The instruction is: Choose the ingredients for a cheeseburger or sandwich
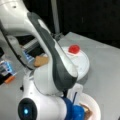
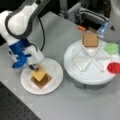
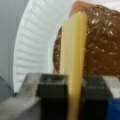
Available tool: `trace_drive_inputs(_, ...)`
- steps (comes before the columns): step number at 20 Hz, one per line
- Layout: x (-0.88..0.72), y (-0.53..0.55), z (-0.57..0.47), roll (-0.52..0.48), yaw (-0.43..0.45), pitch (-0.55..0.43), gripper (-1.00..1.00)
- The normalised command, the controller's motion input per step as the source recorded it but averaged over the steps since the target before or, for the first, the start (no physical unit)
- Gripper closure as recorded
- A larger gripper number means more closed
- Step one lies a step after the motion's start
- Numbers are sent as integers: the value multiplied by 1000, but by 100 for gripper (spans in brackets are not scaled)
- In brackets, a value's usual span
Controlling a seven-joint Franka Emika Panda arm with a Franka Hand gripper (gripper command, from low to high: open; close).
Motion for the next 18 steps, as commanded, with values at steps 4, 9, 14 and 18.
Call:
trace_drive_inputs(4, 277, -157, -61, 277, 102, -80, 100)
trace_drive_inputs(9, 271, -226, -62, 247, 120, -72, 100)
trace_drive_inputs(14, 283, -281, -63, 247, 134, -86, 100)
trace_drive_inputs(18, 285, -245, -46, 251, 89, -62, 100)
